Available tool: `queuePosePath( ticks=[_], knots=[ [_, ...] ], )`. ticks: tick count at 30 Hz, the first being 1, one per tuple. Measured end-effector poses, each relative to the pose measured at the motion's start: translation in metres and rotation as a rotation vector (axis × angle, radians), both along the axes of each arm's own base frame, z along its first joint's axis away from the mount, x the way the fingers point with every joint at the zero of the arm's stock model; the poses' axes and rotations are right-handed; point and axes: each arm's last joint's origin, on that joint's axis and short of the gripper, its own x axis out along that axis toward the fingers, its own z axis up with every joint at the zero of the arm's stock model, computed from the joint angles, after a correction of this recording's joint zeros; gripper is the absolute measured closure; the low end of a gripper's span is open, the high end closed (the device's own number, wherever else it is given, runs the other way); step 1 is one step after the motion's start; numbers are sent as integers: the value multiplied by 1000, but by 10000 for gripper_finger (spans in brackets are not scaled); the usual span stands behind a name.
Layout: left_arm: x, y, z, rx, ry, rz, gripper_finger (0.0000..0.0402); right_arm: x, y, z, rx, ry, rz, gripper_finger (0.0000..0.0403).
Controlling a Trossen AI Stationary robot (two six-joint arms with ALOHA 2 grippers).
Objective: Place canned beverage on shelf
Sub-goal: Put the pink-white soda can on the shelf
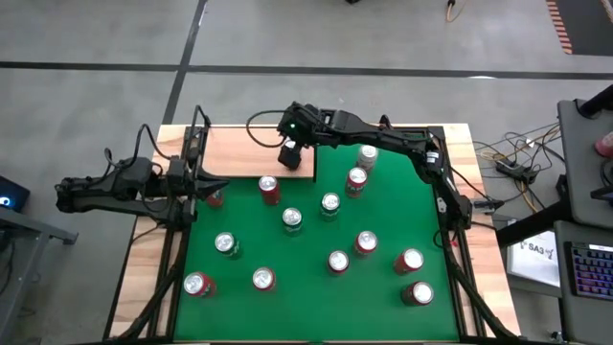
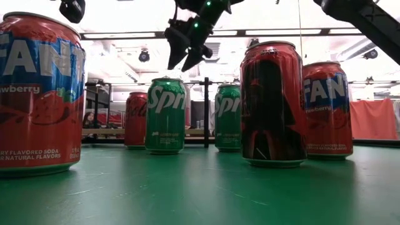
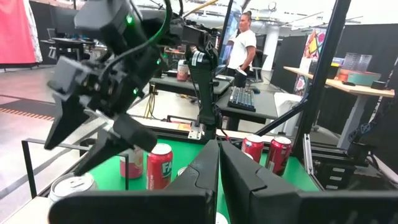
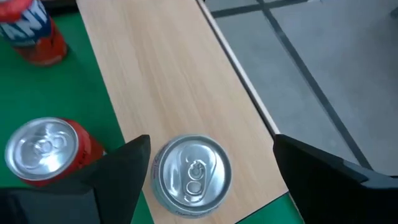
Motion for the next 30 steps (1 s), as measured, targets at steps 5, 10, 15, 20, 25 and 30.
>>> queuePosePath(
  ticks=[5, 10, 15, 20, 25, 30],
  knots=[
    [2, 0, 0, 0, 0, 0, 402, -5, 5, 14, -5, -43, -1, 75],
    [4, 0, 0, 0, 9, 0, 402, -6, 11, 25, -19, -94, 13, 75],
    [6, 0, 0, 0, 9, 0, 402, -5, 17, 26, -21, -100, 27, 75],
    [5, 0, 0, 0, 8, 0, 402, -3, 21, 26, -20, -100, 38, 76],
    [6, 0, 0, 5, 10, 0, 402, -2, 25, 26, -18, -100, 48, 77],
    [6, 0, 0, 5, 10, 0, 402, -2, 26, 26, -17, -96, 50, 77]
  ],
)
